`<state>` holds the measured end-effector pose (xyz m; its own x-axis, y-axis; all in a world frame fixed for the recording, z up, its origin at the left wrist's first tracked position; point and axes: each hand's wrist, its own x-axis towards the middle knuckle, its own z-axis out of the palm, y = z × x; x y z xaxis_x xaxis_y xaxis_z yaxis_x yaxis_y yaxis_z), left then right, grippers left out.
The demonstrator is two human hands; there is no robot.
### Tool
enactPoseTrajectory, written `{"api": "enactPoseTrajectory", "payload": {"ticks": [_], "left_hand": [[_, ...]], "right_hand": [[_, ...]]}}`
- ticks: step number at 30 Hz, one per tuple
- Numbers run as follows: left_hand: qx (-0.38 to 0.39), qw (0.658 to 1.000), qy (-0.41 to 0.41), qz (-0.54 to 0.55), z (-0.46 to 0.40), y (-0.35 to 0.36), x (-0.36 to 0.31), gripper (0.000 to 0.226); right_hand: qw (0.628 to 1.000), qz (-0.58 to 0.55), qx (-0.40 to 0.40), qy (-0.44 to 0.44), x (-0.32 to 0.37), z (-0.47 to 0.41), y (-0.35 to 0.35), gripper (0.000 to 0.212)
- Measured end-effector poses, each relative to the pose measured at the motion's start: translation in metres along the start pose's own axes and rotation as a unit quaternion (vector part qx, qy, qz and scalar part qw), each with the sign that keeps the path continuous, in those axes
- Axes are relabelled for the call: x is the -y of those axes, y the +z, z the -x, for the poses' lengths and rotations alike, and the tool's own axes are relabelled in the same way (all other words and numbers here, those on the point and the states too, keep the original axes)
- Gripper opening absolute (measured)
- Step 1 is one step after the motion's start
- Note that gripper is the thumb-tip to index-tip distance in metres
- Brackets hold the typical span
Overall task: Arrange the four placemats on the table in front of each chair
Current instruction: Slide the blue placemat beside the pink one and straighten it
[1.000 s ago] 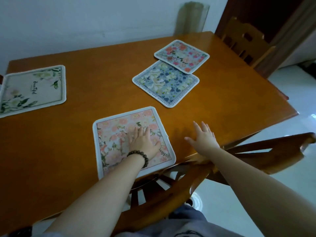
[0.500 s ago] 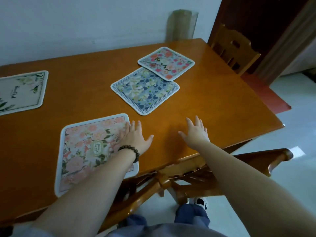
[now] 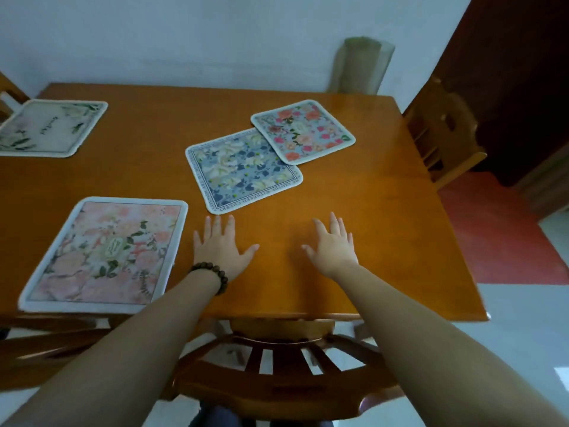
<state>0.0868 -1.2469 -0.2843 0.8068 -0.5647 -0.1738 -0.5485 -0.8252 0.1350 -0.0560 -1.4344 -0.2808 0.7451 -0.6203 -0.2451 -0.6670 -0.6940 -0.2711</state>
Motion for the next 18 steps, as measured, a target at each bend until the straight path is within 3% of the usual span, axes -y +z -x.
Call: {"api": "enactPoseTrajectory", "payload": {"ticks": [11, 18], "left_hand": [[-0.004, 0.999, -0.044, 0.022, -0.039, 0.002, 0.019, 0.099], [0.01, 0.998, -0.056, 0.04, -0.11, 0.011, 0.041, 0.105]], "right_hand": [[0.998, -0.005, 0.035, -0.051, 0.017, -0.059, 0.011, 0.073], [0.998, 0.008, 0.04, -0.047, 0.048, -0.134, 0.021, 0.091]]}}
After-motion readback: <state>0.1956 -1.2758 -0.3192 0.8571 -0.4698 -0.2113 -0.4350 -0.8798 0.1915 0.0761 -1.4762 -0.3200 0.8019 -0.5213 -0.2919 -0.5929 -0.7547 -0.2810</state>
